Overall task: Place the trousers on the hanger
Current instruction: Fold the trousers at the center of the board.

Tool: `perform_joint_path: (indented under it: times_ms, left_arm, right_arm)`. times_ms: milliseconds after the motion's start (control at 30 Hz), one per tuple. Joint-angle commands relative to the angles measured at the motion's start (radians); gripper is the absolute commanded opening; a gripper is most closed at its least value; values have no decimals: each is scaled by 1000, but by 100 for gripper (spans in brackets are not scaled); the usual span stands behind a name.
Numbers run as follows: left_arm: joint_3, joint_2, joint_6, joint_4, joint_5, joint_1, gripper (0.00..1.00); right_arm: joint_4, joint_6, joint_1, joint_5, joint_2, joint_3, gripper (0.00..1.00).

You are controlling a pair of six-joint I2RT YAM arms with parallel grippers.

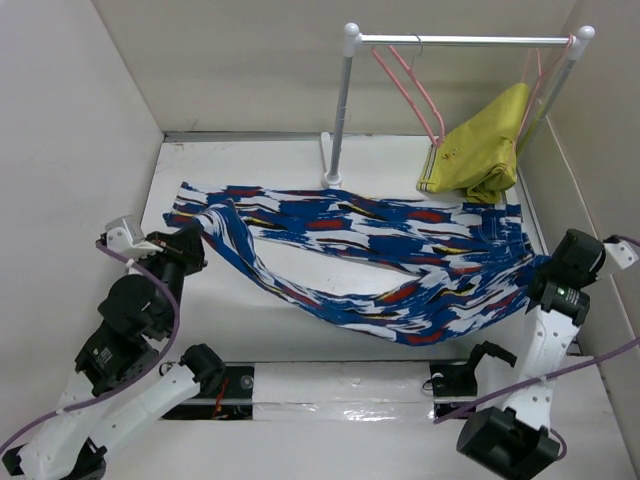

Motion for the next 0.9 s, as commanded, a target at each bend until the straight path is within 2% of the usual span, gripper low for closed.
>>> perform_joint_path:
  times_ms: [0,33,100,133,167,200,233,267,300,533,733,867]
  left_arm:
    - [31,95,-50,-6,-173,-3,0]
    - [31,114,-62,-14,-199,-3,0]
    - [27,192,-73,30,-209,73,0]
    - [27,227,-69,68,-180,130,0]
    - [30,275,-81,98,-84,200,0]
    - [40,375,-128,100,-36,359,0]
    - [42,424,-144,106,16,452,0]
    - [45,473,-165,98,179,551,0]
    - [54,548,-209,89,231,686,0]
    - [54,689,-275,89,188,886,0]
    - [76,780,-277,162,175,887,0]
    - [178,921,-268,126,140,887,0]
  right_arm:
    - [199,3,-12,-73,91,13,0]
    - [223,12,-12,-87,119,13,0]
    - [302,40,29,-111,200,25,0]
    - [321,52,54,-104,225,33,0]
    - [332,87,81,-72,248,40,0]
    - [402,97,133,-67,290,43,0]
    - [425,107,155,-56,314,55,0]
    - [432,118,172,-41,337,71,0]
    - [436,118,196,-33,360,88,0]
    - [530,60,206,-18,489,161,0]
    - [594,71,186,-62,600,215,0]
    - [602,80,197,-82,696,279,0]
